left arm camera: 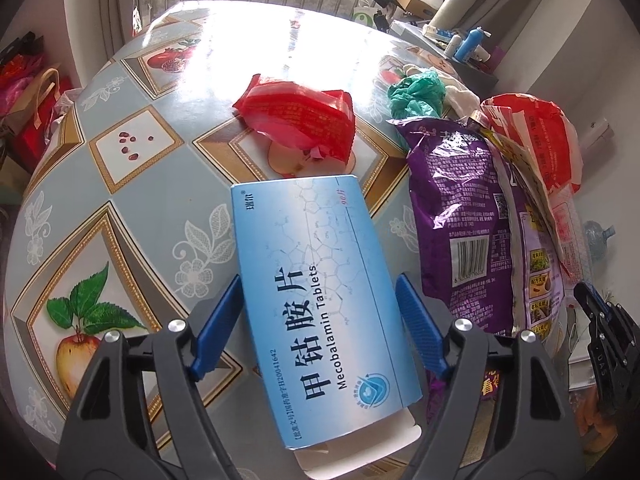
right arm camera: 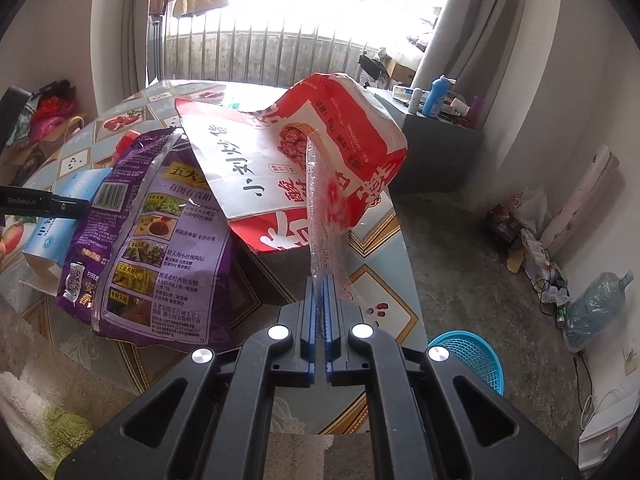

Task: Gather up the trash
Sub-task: 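Grasp the clear plastic bag with the right gripper while the left gripper lifts the box, then drop the box and plastic bag into the blue wastebasket, opening both grippers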

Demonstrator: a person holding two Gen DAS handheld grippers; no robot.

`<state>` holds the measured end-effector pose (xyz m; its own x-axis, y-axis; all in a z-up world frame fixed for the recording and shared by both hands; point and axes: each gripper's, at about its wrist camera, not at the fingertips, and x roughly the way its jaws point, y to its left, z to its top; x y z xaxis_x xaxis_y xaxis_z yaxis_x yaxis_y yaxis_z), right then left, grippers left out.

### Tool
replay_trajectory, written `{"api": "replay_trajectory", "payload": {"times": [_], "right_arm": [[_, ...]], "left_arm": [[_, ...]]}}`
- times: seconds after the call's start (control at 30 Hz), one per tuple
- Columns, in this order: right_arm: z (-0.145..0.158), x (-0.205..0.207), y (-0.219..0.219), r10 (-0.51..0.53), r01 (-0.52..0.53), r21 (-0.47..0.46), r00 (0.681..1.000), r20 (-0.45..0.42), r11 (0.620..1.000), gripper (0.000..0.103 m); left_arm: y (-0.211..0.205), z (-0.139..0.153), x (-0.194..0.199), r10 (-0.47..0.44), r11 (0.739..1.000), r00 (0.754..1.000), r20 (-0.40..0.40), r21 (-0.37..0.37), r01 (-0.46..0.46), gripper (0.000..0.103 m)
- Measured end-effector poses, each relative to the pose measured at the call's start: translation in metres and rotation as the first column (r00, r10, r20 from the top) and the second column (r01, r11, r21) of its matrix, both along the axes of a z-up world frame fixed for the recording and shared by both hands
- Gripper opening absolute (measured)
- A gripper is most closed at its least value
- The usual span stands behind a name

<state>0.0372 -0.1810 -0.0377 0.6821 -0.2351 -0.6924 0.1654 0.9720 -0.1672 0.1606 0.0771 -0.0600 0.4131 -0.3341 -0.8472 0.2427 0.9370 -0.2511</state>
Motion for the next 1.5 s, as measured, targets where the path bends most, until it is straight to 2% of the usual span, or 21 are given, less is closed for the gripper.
{"api": "replay_trajectory", "payload": {"times": [0.27, 0.43, 0.53, 0.7, 0.83, 0.93, 1.07, 1.17, 1.27, 1.33, 1.47, 1.5], "right_arm": [[0.017, -0.019, -0.007, -0.026, 0.024, 0.030, 0.998, 0.057, 0.999, 0.002], [0.026, -0.031, -0.009, -0.030, 0.026, 0.047, 0.995, 0.092, 0.999, 0.002], [0.031, -0.040, -0.010, -0.036, 0.030, 0.053, 0.993, 0.114, 0.998, 0.002], [0.039, -0.057, -0.020, -0.073, 0.063, 0.068, 0.986, 0.152, 0.996, 0.002], [0.046, -0.077, -0.036, -0.138, 0.122, 0.094, 0.972, 0.189, 0.988, 0.002], [0.049, -0.095, -0.055, -0.204, 0.182, 0.118, 0.956, 0.212, 0.976, 0.002], [0.047, -0.120, -0.089, -0.308, 0.280, 0.153, 0.926, 0.218, 0.948, 0.002], [0.038, -0.137, -0.124, -0.399, 0.360, 0.205, 0.896, 0.196, 0.910, 0.002], [0.020, -0.153, -0.168, -0.499, 0.439, 0.308, 0.853, 0.151, 0.844, 0.002], [0.004, -0.164, -0.196, -0.560, 0.485, 0.384, 0.821, 0.108, 0.786, 0.002], [-0.040, -0.180, -0.255, -0.654, 0.556, 0.536, 0.756, -0.009, 0.635, 0.002], [-0.052, -0.182, -0.267, -0.670, 0.572, 0.563, 0.741, -0.041, 0.597, 0.002]], "left_arm": [[0.018, 0.015, -0.007, 0.042, 0.999, 0.999, 0.035, -0.009, -0.041, 0.071], [0.025, 0.041, -0.019, 0.057, 0.998, 0.995, 0.083, -0.037, -0.054, 0.071], [0.017, 0.060, -0.027, 0.035, 0.997, 0.992, 0.117, -0.066, -0.028, 0.071], [-0.013, 0.093, -0.042, -0.060, 0.991, 0.983, 0.175, -0.106, 0.079, 0.071], [-0.057, 0.113, -0.051, -0.175, 0.970, 0.964, 0.200, -0.132, 0.204, 0.071], [-0.101, 0.123, -0.056, -0.274, 0.939, 0.941, 0.200, -0.157, 0.307, 0.071], [-0.171, 0.129, -0.064, -0.409, 0.882, 0.891, 0.199, -0.166, 0.442, 0.071], [-0.231, 0.125, -0.068, -0.502, 0.834, 0.846, 0.179, -0.160, 0.529, 0.071], [-0.297, 0.114, -0.071, -0.590, 0.783, 0.797, 0.132, -0.150, 0.604, 0.071], [-0.343, 0.102, -0.074, -0.644, 0.747, 0.757, 0.105, -0.127, 0.653, 0.071], [-0.438, 0.062, -0.083, -0.734, 0.677, 0.678, 0.031, -0.046, 0.735, 0.071], [-0.458, 0.050, -0.086, -0.745, 0.666, 0.666, 0.010, -0.025, 0.745, 0.072]]}}
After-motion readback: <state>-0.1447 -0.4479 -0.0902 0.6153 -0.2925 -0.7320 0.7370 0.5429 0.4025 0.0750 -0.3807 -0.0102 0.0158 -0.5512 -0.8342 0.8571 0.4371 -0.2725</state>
